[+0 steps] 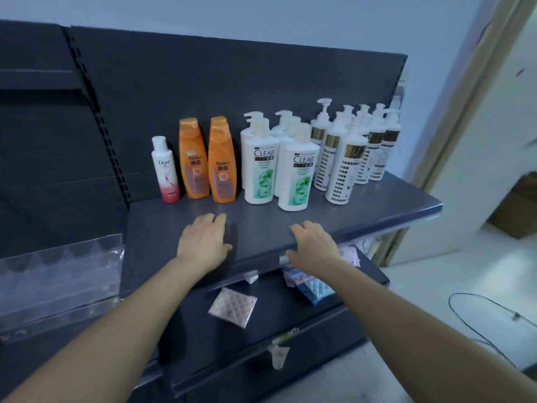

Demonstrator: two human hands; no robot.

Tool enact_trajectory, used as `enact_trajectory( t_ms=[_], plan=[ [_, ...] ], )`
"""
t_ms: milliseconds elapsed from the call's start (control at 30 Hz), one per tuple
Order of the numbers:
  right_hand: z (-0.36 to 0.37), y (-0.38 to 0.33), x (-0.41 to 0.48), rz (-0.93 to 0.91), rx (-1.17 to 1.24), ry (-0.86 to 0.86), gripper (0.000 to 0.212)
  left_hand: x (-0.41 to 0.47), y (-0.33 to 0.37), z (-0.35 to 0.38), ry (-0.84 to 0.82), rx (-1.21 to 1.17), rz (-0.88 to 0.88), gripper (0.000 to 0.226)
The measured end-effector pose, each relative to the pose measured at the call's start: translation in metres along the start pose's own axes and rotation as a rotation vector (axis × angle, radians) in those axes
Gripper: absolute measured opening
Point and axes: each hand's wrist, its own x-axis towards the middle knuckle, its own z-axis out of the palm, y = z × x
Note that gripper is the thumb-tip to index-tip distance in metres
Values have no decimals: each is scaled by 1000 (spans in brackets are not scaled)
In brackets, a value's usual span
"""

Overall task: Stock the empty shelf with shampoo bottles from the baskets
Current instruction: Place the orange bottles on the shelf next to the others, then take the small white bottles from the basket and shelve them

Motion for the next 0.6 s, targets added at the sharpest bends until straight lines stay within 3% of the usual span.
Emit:
enact_trajectory(
  t_ms=[267,600],
  plan=[
    [8,74,-112,182,2,-51,46,-60,101,17,-36,55,225,56],
    [29,143,-255,583,7,-96,50,-119,218,61,-136,19,602,58]
  ],
)
